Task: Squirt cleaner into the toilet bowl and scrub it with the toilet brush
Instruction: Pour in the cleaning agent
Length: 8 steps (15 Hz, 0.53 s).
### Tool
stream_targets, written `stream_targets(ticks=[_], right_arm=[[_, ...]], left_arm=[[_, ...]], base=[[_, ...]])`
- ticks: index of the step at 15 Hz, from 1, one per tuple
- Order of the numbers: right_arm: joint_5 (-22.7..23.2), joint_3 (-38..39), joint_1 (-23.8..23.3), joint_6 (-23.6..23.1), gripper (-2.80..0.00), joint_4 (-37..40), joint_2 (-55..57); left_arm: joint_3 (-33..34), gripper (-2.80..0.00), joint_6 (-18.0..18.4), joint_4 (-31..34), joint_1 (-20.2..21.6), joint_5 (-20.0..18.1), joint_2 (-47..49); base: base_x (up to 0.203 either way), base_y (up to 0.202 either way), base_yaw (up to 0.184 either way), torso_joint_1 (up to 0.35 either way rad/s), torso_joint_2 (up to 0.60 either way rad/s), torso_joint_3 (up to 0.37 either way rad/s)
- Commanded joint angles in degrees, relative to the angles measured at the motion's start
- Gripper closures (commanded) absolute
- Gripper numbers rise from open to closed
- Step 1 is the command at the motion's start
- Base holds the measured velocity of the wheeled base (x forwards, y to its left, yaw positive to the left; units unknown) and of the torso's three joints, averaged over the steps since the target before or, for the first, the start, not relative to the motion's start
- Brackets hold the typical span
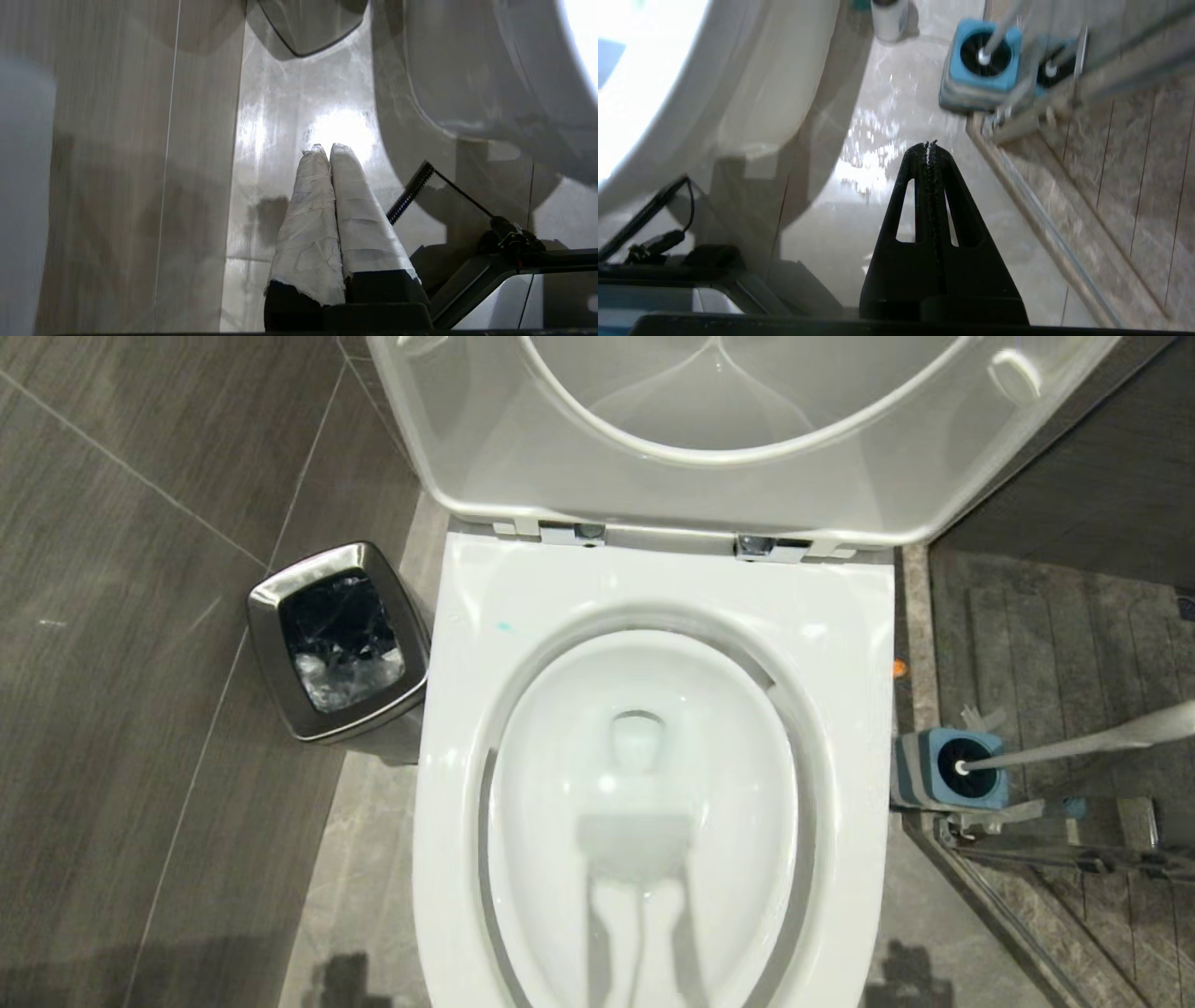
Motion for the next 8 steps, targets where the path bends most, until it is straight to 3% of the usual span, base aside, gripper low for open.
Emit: stream_targets(ticks=[1, 8], right_arm=[[-0.03, 0.00, 0.01, 0.02, 0.00, 0.02, 0.10], [-0.03, 0.18, 0.01, 0.11, 0.00, -0.37, -0.79]], left_arm=[[0.02, 0.00, -0.08, 0.07, 0.02, 0.00, -0.03], [-0.05, 0.00, -0.17, 0.03, 0.02, 0.00, -0.03]], base=[[0.137, 0.000, 0.000, 0.021, 0.01, -0.007], [0.000, 0.000, 0.000, 0.000, 0.00, 0.000]])
